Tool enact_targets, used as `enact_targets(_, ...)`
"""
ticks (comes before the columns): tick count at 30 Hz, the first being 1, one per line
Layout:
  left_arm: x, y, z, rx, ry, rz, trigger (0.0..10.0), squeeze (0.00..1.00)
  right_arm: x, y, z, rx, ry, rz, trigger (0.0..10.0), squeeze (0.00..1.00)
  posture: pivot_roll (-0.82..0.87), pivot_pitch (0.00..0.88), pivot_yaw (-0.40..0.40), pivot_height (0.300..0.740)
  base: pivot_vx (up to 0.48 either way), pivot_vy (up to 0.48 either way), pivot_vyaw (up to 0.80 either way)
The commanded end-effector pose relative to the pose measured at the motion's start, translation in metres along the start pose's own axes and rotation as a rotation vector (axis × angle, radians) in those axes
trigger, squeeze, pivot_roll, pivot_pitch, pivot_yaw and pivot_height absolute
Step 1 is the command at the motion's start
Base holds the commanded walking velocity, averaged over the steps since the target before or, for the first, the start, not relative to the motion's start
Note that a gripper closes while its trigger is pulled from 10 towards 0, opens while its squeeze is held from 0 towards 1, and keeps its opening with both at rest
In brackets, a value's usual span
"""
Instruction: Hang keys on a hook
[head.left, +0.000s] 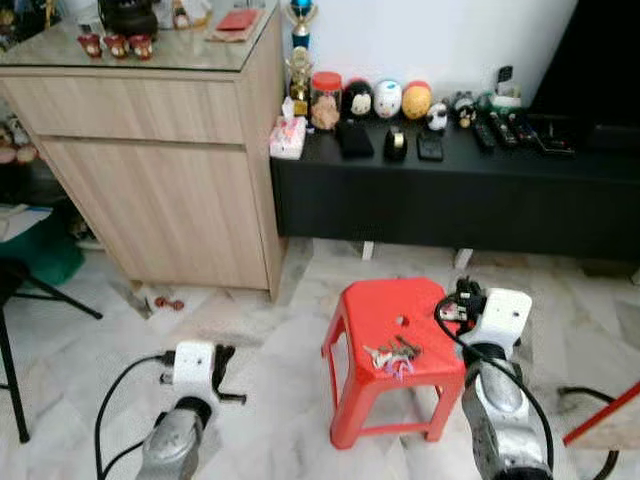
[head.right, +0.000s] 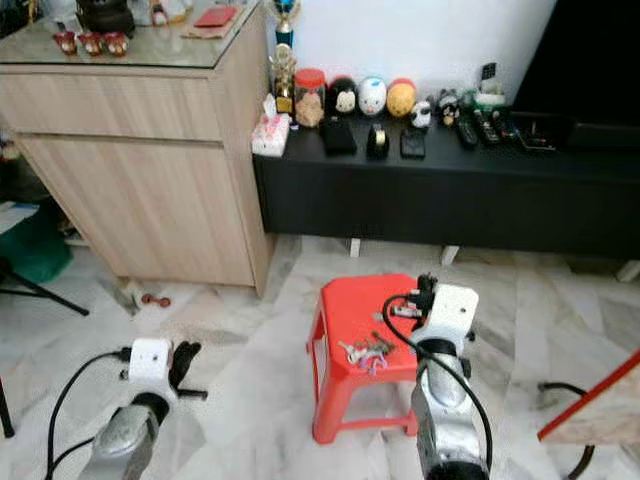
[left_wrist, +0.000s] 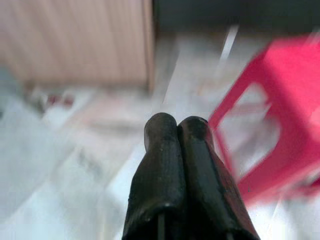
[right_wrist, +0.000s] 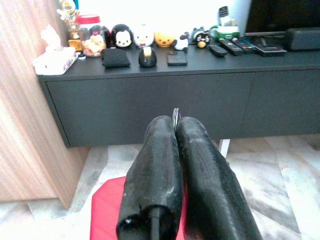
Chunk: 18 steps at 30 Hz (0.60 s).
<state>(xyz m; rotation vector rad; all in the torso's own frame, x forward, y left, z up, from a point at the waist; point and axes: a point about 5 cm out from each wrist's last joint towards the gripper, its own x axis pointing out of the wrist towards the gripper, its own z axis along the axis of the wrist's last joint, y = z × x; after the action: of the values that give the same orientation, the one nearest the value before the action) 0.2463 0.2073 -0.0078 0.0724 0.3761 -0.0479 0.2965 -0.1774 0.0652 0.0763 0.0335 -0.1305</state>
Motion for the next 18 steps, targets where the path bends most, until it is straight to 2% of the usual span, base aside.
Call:
enact_targets(1, -0.008, 0.004, -0.019, -0.002, 0.08, 0.015, 10.0, 0.0, -0.001, -0.001, -0.003, 0.001, 0.011, -0.007, 10.0, 0.0, 0.16, 0.0, -0.045, 0.74, 0.0, 0.0, 0.0)
enact_targets(4, -0.023, 0.02, -0.047, -0.029, 0.188, 0.091, 10.0, 0.0, -0.001, -0.002, -0.004, 0.003, 0.015, -0.012, 10.0, 0.0, 0.16, 0.0, -0.043, 0.74, 0.0, 0.0, 0.0)
enact_targets(6, -0.03, 0.024, -0.058, -0.04, 0.237, 0.114, 10.0, 0.0, -0.001, -0.002, -0.006, 0.002, 0.024, -0.009, 10.0, 0.0, 0.16, 0.0, -0.046, 0.74, 0.0, 0.0, 0.0)
enact_targets(11, -0.038, 0.024, -0.071, -0.05, 0.289, 0.123, 10.0, 0.0, -0.003, -0.002, -0.014, 0.01, 0.053, -0.011, 10.0, 0.0, 0.17, 0.0, -0.045, 0.74, 0.0, 0.0, 0.0)
enact_targets(13, -0.041, 0.021, -0.077, -0.062, 0.31, 0.128, 10.0, 0.0, -0.008, -0.004, -0.031, 0.046, 0.144, -0.031, 10.0, 0.0, 0.16, 0.0, -0.046, 0.74, 0.0, 0.0, 0.0)
enact_targets(15, -0.041, 0.019, -0.078, -0.064, 0.317, 0.129, 10.0, 0.0, -0.011, -0.008, -0.039, 0.071, 0.182, -0.061, 10.0, 0.0, 0.17, 0.0, -0.047, 0.74, 0.0, 0.0, 0.0)
enact_targets(18, -0.042, 0.017, -0.08, -0.076, 0.322, 0.13, 10.0, 0.0, -0.021, -0.02, -0.059, 0.108, 0.289, -0.127, 10.0, 0.0, 0.16, 0.0, -0.047, 0.74, 0.0, 0.0, 0.0)
